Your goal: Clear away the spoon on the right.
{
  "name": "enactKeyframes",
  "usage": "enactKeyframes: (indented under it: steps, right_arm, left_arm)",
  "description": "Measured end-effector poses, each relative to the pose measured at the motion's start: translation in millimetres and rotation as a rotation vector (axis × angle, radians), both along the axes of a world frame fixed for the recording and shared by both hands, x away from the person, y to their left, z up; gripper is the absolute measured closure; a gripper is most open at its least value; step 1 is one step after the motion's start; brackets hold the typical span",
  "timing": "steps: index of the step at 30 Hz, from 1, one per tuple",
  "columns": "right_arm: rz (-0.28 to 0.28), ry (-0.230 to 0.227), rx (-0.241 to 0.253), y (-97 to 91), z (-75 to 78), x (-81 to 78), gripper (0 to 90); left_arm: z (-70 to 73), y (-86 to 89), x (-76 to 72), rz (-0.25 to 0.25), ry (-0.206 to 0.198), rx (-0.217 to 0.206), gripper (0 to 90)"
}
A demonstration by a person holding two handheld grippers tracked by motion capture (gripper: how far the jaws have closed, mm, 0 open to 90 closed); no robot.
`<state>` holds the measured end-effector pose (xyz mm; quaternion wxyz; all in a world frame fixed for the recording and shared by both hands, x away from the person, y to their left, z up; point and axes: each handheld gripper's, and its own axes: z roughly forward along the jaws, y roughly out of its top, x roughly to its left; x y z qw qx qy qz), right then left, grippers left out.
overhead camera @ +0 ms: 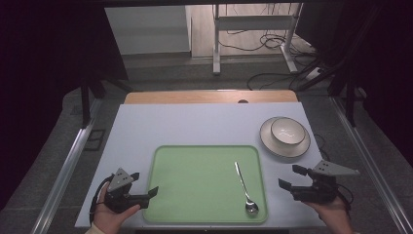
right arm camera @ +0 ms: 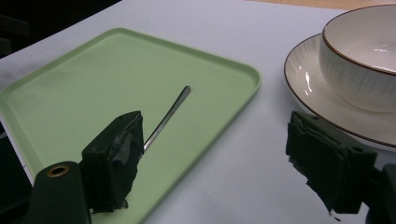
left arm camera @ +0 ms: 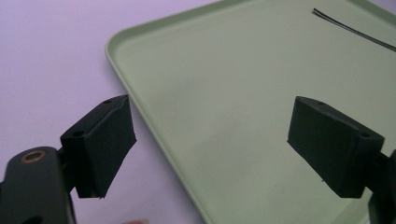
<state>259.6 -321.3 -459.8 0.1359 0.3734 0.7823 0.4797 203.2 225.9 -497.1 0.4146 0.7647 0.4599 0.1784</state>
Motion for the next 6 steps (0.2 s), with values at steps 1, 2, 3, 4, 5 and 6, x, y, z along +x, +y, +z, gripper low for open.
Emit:
enactKeyframes:
  steps: [1, 2, 3, 4, 5, 6]
  right_arm:
    - [0.005, 0.0, 0.003, 0.6, -0.4, 0.1, 19.0]
    - [0.006, -0.002, 0.002, 1.2, -0.5, 0.1, 18.9]
    - [0.008, -0.001, 0.001, 2.0, -0.6, -0.1, 18.9]
    - [0.012, -0.003, -0.001, 2.6, -0.7, -0.1, 18.9]
    - [0.018, -0.004, -0.003, 3.1, -0.8, -0.2, 18.9]
    - [0.025, -0.005, -0.005, 3.7, -0.9, -0.4, 18.9]
  left_arm:
    - [0.2, 0.4, -0.1, 0.001, -0.001, -0.001, 14.6]
    - [0.3, 0.7, -0.1, 0.002, -0.001, -0.001, 14.6]
    - [0.4, 0.9, -0.1, 0.002, -0.001, -0.002, 14.6]
    - [0.3, 1.1, -0.1, 0.002, -0.001, -0.003, 14.6]
    - [0.3, 1.1, 0.0, 0.002, -0.001, -0.002, 14.6]
    - [0.3, 1.0, 0.1, 0.002, -0.001, -0.002, 14.6]
